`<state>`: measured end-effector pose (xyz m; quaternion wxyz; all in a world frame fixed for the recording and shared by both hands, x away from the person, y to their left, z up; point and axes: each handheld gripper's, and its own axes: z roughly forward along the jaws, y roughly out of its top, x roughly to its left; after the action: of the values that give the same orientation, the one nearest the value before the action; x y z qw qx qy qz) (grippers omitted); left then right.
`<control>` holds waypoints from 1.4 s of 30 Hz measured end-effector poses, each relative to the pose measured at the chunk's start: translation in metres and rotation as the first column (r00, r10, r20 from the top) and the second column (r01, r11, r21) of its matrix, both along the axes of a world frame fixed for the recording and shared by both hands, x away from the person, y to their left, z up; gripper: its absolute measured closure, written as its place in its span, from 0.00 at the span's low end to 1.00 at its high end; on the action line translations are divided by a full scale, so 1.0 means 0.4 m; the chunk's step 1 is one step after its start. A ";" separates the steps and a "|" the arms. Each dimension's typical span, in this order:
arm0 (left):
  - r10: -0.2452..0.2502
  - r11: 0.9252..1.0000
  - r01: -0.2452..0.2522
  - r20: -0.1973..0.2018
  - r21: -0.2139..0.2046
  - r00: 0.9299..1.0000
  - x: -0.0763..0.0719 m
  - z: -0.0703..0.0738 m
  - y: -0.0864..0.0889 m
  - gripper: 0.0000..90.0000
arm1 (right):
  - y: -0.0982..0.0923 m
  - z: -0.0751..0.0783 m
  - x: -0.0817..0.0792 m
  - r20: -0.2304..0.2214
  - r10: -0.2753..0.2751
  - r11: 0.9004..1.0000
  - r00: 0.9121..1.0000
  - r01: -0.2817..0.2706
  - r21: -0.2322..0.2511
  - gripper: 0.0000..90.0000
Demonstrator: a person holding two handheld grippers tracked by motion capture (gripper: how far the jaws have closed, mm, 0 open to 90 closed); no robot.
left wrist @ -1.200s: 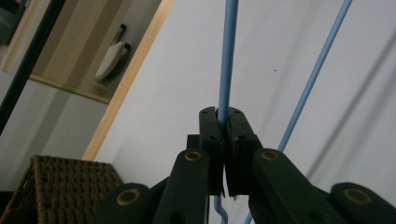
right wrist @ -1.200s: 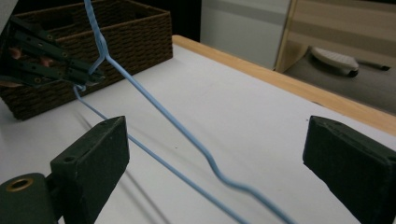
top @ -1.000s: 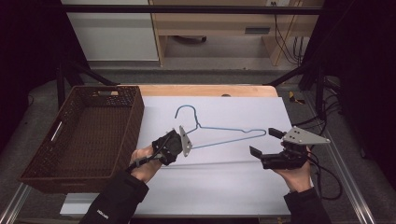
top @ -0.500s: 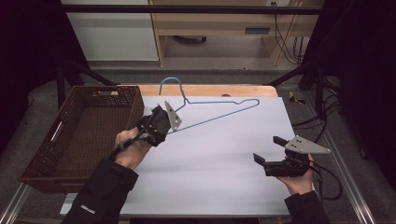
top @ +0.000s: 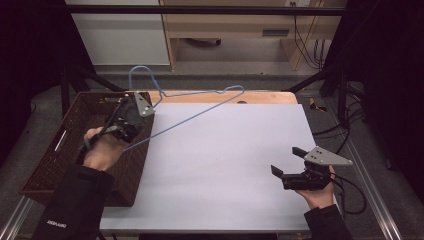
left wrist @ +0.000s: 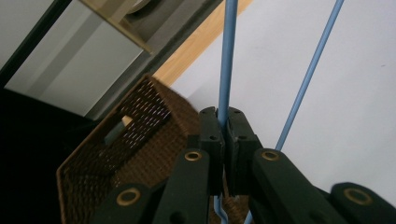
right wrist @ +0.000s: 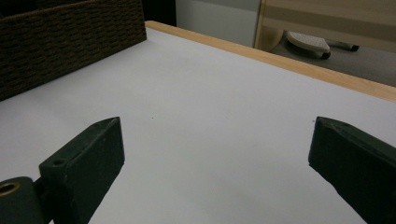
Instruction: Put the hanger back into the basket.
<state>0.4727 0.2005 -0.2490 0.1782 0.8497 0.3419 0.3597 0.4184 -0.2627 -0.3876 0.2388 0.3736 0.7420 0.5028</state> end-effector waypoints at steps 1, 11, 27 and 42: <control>0.020 1.000 -0.020 0.003 -0.001 1.000 0.002 0.001 0.017 0.97 | -0.001 -0.001 0.001 -0.002 0.000 1.000 1.000 0.000 -0.002 0.04; 0.204 0.979 -0.204 0.006 0.014 0.979 0.013 0.008 0.176 0.97 | 0.001 -0.007 0.003 -0.001 -0.007 1.000 1.000 0.007 -0.006 0.03; 0.344 0.939 -0.342 -0.040 0.043 0.938 0.017 -0.070 0.317 0.97 | 0.002 -0.015 0.008 -0.016 -0.021 1.000 1.000 0.021 -0.009 0.01; 0.476 0.877 -0.467 -0.064 0.112 0.877 0.027 -0.190 0.400 0.97 | 0.004 -0.017 0.009 -0.019 -0.028 1.000 0.999 0.028 -0.015 0.01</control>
<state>0.4836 0.3605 -0.3251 0.0302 0.7633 0.5291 0.3695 0.4222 -0.2612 -0.3945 0.2414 0.3869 0.7426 0.4904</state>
